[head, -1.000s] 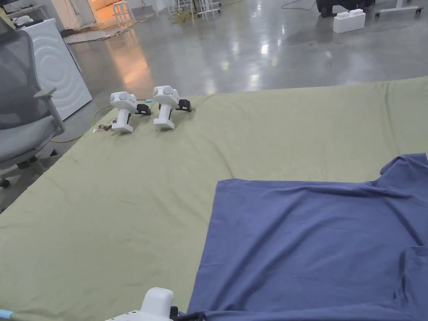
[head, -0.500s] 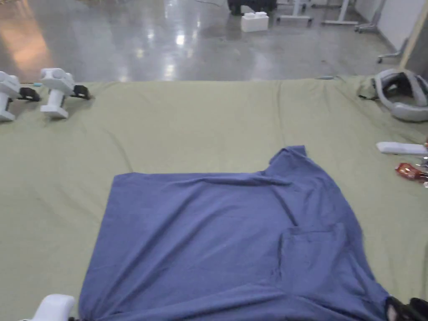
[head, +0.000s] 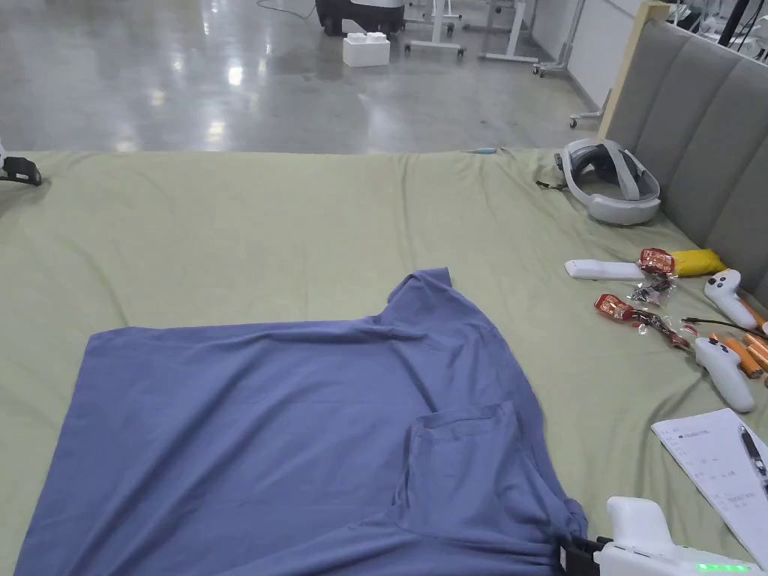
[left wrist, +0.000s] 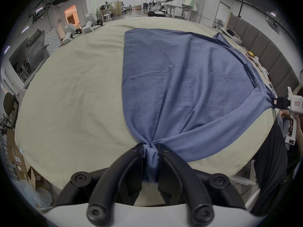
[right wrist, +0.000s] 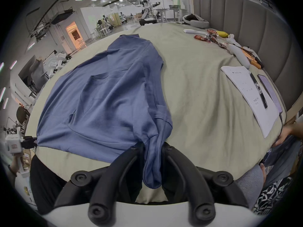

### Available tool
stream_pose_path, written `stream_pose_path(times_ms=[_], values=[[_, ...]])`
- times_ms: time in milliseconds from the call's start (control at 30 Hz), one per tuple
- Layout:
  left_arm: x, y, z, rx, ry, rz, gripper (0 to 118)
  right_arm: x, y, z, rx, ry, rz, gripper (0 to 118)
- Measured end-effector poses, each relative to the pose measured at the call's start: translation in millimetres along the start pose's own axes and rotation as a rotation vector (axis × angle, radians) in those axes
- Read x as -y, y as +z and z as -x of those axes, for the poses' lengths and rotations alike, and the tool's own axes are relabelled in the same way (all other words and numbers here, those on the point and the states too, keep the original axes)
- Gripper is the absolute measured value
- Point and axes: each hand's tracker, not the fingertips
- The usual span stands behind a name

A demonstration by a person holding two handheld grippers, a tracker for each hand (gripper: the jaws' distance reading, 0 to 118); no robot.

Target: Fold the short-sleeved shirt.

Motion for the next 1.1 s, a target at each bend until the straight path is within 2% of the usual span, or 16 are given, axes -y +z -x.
stream_pose_path(times_ms=[100,167,233,333,400,467,600,800,833,867,900,933,967,1000,1100], values=[[0,4,0,-0.002,-0.003,-0.009,15,0,2,3,0.000,0.013,-0.028,13],[1,16,0,0.008,-0.028,-0.056,13,-4,12,2,-0.034,-0.033,-0.066,13],[-8,33,3,0.021,0.006,-0.125,13,-14,26,1,-0.068,-0.061,-0.156,13],[-42,55,11,0.034,0.078,-0.243,13,-50,29,3,-0.110,-0.103,-0.199,13],[-73,57,20,0.053,0.140,-0.285,13,-80,18,7,-0.096,-0.101,-0.207,13],[-113,58,14,0.049,0.144,-0.301,13,-110,4,12,-0.093,-0.110,-0.222,13],[-176,11,37,0.026,0.143,-0.281,13,-162,-35,25,-0.053,-0.090,-0.223,13],[-228,-53,52,0.019,0.228,-0.182,13,-206,-112,38,0.022,-0.057,-0.094,13],[-231,-60,51,0.027,0.237,-0.189,20,-208,-123,38,0.020,-0.060,-0.074,13],[-233,-67,52,0.027,0.247,-0.196,51,-209,-132,38,0.033,-0.060,-0.066,14],[-235,-72,51,0.008,0.250,-0.193,82,-209,-140,37,0.051,-0.059,-0.057,24],[-238,-76,53,-0.018,0.253,-0.182,93,-208,-145,33,0.058,-0.062,-0.049,45],[-239,-79,54,-0.009,0.253,-0.182,92,-208,-148,29,0.056,-0.065,-0.043,77],[-238,-74,56,-0.005,0.256,-0.189,92,-207,-146,27,0.050,-0.073,-0.038,87],[-225,-38,49,-0.012,0.215,-0.292,92,-198,-113,20,0.007,-0.077,-0.120,87]])
